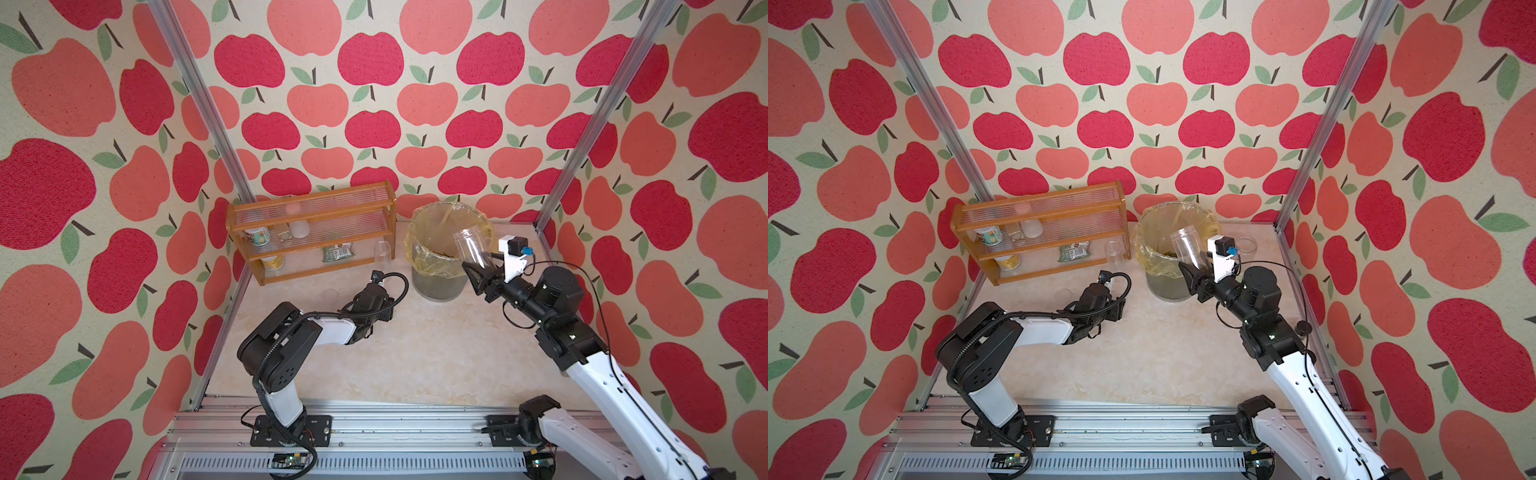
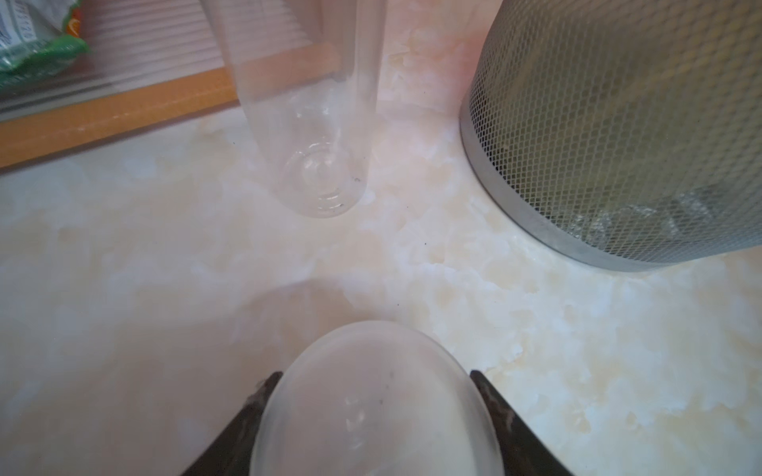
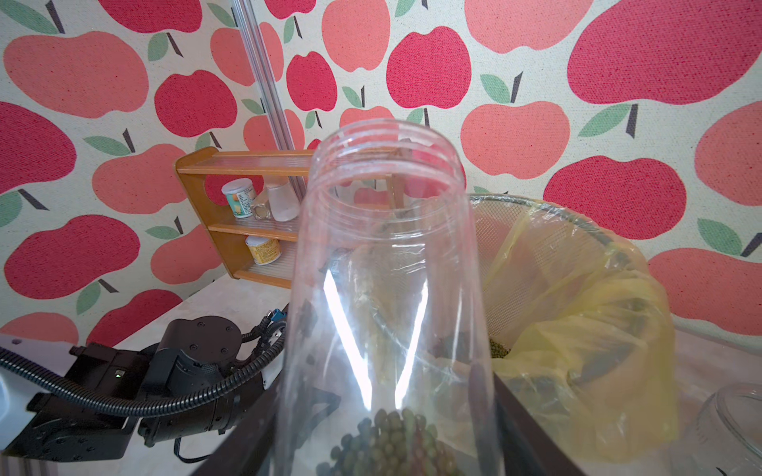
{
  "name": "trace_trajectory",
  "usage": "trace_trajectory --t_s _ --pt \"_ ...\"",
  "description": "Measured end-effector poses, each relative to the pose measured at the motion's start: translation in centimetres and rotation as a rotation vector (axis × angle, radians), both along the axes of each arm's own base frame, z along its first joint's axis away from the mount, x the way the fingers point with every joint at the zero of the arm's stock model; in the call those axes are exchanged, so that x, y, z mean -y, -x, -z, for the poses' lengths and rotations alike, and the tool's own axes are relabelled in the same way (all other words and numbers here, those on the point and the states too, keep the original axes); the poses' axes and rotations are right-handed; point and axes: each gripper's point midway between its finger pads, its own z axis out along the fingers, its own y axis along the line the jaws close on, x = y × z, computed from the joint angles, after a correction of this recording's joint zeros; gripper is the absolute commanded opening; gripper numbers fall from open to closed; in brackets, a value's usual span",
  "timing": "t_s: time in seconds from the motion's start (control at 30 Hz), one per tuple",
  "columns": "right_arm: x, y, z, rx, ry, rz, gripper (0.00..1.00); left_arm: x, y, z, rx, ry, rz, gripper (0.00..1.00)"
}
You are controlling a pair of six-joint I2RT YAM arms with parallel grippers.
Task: Empty moldy mung beans from jars
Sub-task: Place the lid at the center of the board.
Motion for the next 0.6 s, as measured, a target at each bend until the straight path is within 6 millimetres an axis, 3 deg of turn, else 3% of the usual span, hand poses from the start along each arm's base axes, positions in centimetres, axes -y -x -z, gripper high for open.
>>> trace_trajectory --t_s 0.23,0.6 --pt "0.1 -0.1 0.3 -0.01 0.001 0.006 0.37 0.1 -0.8 0.0 -0.005 0.015 -0.005 0.77" --pt "0.1 -0.5 1.0 -0.034 0.004 0.011 0.38 0.0 -1.4 -0.5 -0.013 0.014 -0.017 0.88"
